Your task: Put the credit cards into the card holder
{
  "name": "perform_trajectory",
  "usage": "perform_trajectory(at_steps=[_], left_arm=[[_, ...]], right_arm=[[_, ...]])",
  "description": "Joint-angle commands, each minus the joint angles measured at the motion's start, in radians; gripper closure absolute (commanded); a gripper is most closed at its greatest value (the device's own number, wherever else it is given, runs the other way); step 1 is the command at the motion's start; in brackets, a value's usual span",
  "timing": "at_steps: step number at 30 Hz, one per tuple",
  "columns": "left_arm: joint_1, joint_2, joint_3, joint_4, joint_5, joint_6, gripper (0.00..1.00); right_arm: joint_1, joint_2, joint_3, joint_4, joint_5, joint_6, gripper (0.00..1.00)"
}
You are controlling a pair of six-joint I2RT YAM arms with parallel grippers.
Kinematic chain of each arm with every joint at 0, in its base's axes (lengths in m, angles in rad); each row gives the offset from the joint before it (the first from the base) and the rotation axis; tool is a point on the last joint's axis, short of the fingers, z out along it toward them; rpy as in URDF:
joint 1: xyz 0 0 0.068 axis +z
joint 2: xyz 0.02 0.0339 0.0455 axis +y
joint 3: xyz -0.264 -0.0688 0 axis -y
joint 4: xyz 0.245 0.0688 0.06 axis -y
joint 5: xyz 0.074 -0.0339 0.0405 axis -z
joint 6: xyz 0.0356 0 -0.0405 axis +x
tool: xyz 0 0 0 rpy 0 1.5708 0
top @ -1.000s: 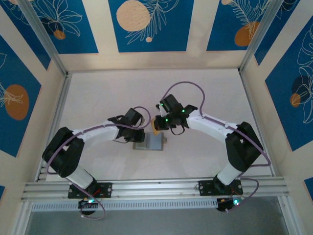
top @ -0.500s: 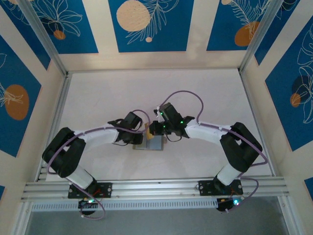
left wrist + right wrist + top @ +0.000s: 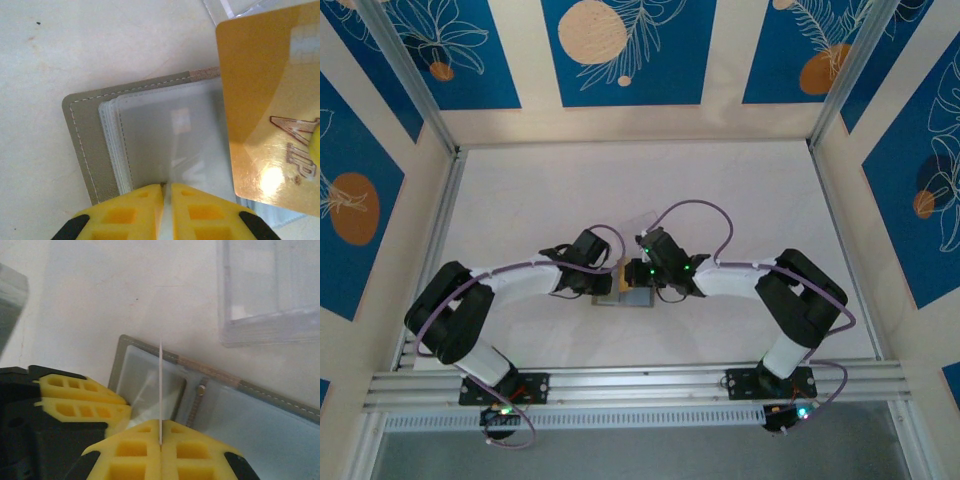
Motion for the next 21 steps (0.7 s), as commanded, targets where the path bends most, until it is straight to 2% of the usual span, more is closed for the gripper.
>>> perform_trajectory(at_steps=[1,8,15,21], left_arm=[[-0.008,0.056,-0.06,-0.099,-0.049,-0.001,0.86],[-0.008,0.06,-0.06,-0.096,-0.044,-0.001,0.86],[-0.008,0.063,-0.052,-0.098,-0.041,-0.002,0.86],[-0.008,0.068,-0.051,-0.1,-0.038,0.001,0.86]], right_arm=[[0.014,-0.01,-0.032,0.052,0.055,0.031,1.0],[0.018,-0.007,-0.067,0.095,0.059,0.058,1.0],[0.022,-0.05,-0.104,0.085,0.12,0.059,1.0],[0.026,-0.047,-0.123,0.109,0.11,0.07,1.0]])
